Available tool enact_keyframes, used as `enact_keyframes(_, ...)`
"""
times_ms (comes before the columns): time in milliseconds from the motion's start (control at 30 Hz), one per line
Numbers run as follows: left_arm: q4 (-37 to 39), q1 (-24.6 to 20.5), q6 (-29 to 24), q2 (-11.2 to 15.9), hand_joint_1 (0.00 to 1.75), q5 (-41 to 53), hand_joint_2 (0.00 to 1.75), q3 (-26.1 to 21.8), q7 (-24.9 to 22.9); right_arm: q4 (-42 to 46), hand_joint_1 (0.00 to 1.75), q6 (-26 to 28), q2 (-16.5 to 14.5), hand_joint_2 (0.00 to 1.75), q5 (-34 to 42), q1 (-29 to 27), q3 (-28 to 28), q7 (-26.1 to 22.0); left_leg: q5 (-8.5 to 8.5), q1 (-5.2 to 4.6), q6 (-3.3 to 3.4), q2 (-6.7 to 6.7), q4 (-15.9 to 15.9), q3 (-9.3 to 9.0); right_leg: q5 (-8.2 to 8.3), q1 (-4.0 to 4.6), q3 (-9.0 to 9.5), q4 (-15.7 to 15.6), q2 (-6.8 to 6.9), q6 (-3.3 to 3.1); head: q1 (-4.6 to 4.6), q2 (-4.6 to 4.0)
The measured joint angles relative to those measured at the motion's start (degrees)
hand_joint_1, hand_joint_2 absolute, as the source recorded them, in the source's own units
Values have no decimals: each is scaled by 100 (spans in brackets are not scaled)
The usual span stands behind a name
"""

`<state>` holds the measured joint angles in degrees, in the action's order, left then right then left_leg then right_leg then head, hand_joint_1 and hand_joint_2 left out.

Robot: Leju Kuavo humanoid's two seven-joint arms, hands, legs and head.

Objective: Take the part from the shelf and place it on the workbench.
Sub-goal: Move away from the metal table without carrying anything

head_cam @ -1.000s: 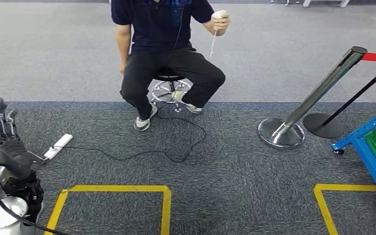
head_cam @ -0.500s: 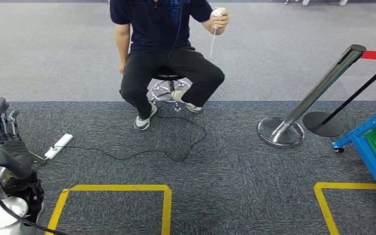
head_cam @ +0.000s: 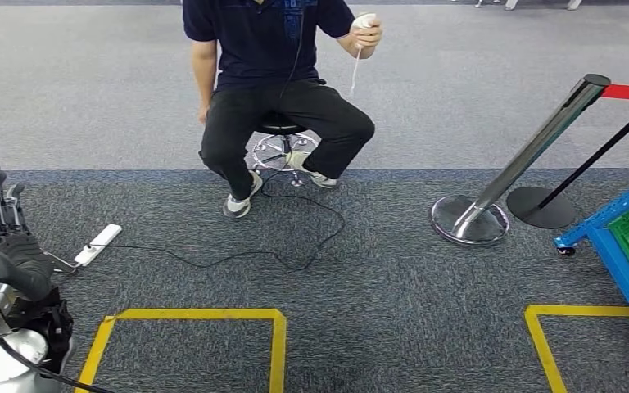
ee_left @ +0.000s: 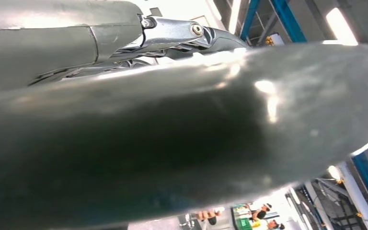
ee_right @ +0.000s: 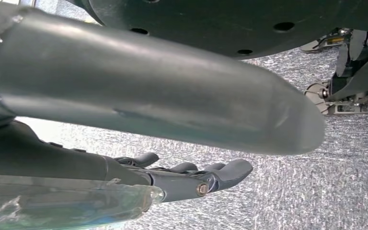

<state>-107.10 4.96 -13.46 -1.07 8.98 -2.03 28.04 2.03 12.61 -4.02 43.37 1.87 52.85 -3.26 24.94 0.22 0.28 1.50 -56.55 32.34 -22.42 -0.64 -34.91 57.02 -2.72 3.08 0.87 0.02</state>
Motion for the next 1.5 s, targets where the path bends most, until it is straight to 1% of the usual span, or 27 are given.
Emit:
enact_keyframes(900, 0, 11, -24, -11, 0, 2, 0, 0, 2, 0, 0, -2, 0, 0, 0, 0, 46, -1, 2, -4, 2, 0, -5, 2, 0, -3, 0, 1, 0, -1, 0, 0)
enact_keyframes(967, -8, 14, -31, -11, 0, 2, 0, -1, 2, 0, 0, -1, -5, 0, -1, 0, 48, -4, 2, -19, 46, -4, 0, 1, 15, -19, 8, -28, -6, 33, -3, 0)
enact_keyframes(1000, -19, 14, -36, -13, 0, 2, 0, -1, 2, 0, 0, -1, -7, 0, -1, -1, 49, -5, -19, -11, 77, -16, 35, -15, 16, -26, -4, -32, 1, 50, -3, 0)
enact_keyframes(1033, -31, 13, -42, -17, 0, 3, 0, -1, 3, 0, 0, 1, -9, 0, -1, -1, 50, -8, -43, 0, 108, -33, 82, -41, -17, -25, -33, 9, 30, 68, 1, 0)
enact_keyframes(1067, -44, 13, -48, -24, 0, 3, 0, -1, 3, 0, 0, 3, -9, 0, -1, -2, 52, -9, -68, 16, 127, -53, 129, -66, -108, -19, -103, 148, 72, 74, 10, 0)
enact_keyframes(1100, -52, 17, -51, -29, 0, 4, 0, -1, 4, 0, 0, 4, -9, 0, -1, -2, 56, -10, -85, 31, 138, -75, 163, -87, -261, -15, -235, 419, 122, 78, 19, 0)
enact_keyframes(1167, -58, 27, -55, -35, 0, 6, 0, -4, 4, 0, 0, 8, -9, 0, -1, -1, 68, -14, -81, 30, 143, -112, 167, -94, -619, -21, -584, 1178, 191, 98, 30, 0)
enact_keyframes(1200, -59, 34, -57, -37, 0, 6, 0, -6, 4, 0, 0, 9, -9, 0, -1, -3, 74, -15, -74, 30, 135, -126, 165, -95, -717, -32, -724, 1477, 206, 114, 28, 0)
enact_keyframes(1233, -59, 37, -61, -39, 0, 7, 0, -7, 4, 0, 0, 9, -10, 0, -1, -5, 78, -15, -64, 34, 119, -137, 161, -100, -713, -48, -768, 1584, 217, 131, 29, 0)
enact_keyframes(1267, -59, 40, -64, -43, 0, 7, 0, -7, 4, 0, 0, 9, -10, 0, -1, -8, 81, -15, -51, 42, 95, -142, 156, -109, -613, -70, -701, 1471, 225, 150, 29, 0)
enact_keyframes(1300, -59, 42, -67, -44, 0, 7, 0, -7, 4, 0, 0, 10, -11, 0, -1, -8, 84, -15, -31, 56, 61, -142, 144, -120, -446, -97, -528, 1161, 237, 172, 28, 0)
enact_keyframes(1333, -61, 44, -69, -44, 0, 7, 0, -7, 4, 1, 0, 10, -15, 0, -1, -5, 85, -15, -5, 65, 15, -142, 125, -128, -319, -120, -314, 777, 251, 205, 31, 0)
enact_keyframes(1367, -66, 43, -69, -43, 0, 7, 0, -7, 4, 1, 0, 10, -28, 0, -1, 1, 86, -16, 25, 68, -34, -141, 93, -126, -227, -138, -128, 453, 242, 202, 35, 0)
enact_keyframes(1400, -73, 43, -70, -43, 0, 7, 0, -7, 4, 2, 0, 10, -41, 0, -2, 7, 87, -18, 43, 63, -81, -139, 67, -119, -192, -145, -9, 248, 233, 173, 31, 0)
enact_keyframes(1433, -81, 44, -71, -43, 0, 7, 0, -7, 5, 2, 0, 11, -54, 0, -2, 11, 87, -20, 50, 56, -119, -137, 53, -111, -210, -136, 33, 180, 217, 125, 24, 0)
enact_keyframes(1467, -87, 47, -72, -45, 0, 8, 0, -5, 5, 1, 0, 13, -62, 0, -2, 10, 87, -22, 48, 59, -147, -136, 50, -105, -212, -120, 29, 193, 195, 50, 16, 0)
enact_keyframes(1500, -91, 50, -73, -46, 0, 8, 0, -4, 6, 1, 0, 15, -61, 0, -1, 8, 87, -24, 53, 72, -174, -136, 58, -110, -217, -105, 24, 204, 191, -10, 6, 0)
